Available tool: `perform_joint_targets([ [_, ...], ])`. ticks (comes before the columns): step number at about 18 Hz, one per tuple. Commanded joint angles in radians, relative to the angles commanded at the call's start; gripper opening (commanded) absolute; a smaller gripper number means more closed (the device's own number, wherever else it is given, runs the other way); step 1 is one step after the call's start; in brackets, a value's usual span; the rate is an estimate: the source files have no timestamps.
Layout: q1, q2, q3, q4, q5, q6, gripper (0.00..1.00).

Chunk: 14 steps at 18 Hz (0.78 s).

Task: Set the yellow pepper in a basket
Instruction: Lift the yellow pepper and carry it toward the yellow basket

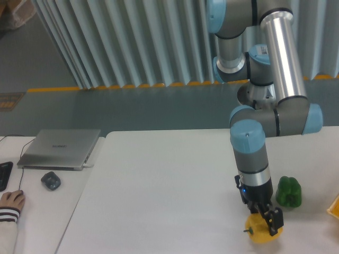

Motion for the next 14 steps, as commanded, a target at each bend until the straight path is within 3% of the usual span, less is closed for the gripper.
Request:
perform_joint_targets([
  [3,0.051,0.051,0.0,-0.115,-0.031,0.026,0.51],
  [8,0.121,0.114,-0.002,-0.25,-0.069,0.204,0.51],
  [10,0.159,0.143,-0.017,-0.281,-0.094,0.265,0.51],
  [14,0.232,0.178,-0.06,-0.284,-0.134,0.405,0.51],
])
